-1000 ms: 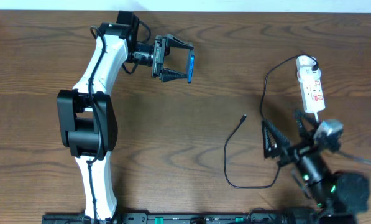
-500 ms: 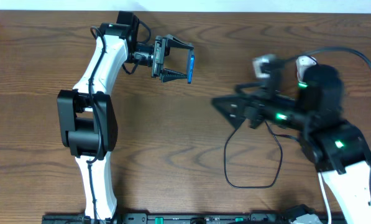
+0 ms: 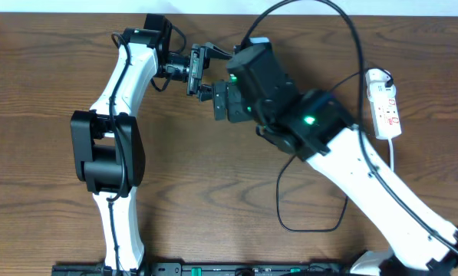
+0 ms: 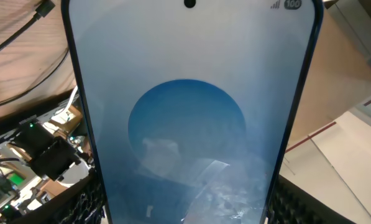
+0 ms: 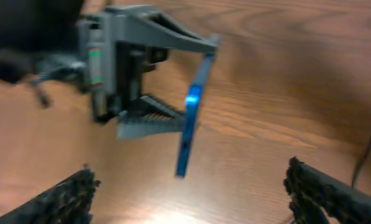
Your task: Plug charger to phone and switch on socket
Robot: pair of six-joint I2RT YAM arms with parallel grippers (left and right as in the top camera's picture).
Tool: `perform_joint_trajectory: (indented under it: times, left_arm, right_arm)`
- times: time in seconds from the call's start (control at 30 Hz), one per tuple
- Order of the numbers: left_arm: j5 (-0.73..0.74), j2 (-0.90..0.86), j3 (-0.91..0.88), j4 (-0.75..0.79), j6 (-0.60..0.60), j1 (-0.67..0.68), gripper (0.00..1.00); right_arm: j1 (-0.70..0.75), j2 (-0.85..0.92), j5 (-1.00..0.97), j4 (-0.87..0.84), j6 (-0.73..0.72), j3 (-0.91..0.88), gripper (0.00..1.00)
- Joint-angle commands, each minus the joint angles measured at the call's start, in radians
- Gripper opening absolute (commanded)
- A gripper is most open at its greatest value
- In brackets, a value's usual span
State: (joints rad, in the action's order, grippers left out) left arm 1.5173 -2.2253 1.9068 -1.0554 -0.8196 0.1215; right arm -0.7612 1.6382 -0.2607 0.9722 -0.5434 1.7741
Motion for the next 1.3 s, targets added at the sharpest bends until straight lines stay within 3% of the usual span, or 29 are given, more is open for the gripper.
perform_joint_trajectory:
  times: [0.0,0.1,0.4,0.47,0.6,0.67,1.1,1.27]
  left_arm:
    - [0.055,0.038,0.008,-0.005,-0.005,-0.002,0.75]
    - [0.055,0.038,0.008,-0.005,-0.005,-0.002,0.75]
    - [0.055,0.038,0.008,-0.005,-0.005,-0.002,0.75]
    - [0.055,0.038,0.008,-0.005,-0.005,-0.002,0.75]
    - [0.055,0.038,0.008,-0.005,-0.005,-0.002,0.75]
    - [0.055,0.038,0.008,-0.005,-0.005,-0.002,0.75]
    - [0.056,0.038,0.008,-0.005,-0.005,-0.002,0.75]
    - [0.056,0.038,0.008,-0.005,-0.005,-0.002,0.75]
  right_arm:
    - [-0.011,0.044,-0.115,-0.020,-0.082,0.025,0.85]
    - [-0.011,0.082,-0.123,-0.046,-0.089,0.025,0.74]
    - [-0.011,0.138,-0.123,-0.089,-0.092,0.025,0.59]
    - [-0.011,0.140,-0.128,-0.097,-0.092,0.025,0.51]
    - [-0.011,0.142,-0.161,-0.106,-0.092,0.025,0.49]
    - [-0.010,0.142,-0.165,-0.109,-0.092,0.025,0.43]
    - [-0.010,0.180,-0.175,-0.145,-0.092,0.024,0.37]
    - [-0.009,0.180,-0.175,-0.150,-0.092,0.024,0.27]
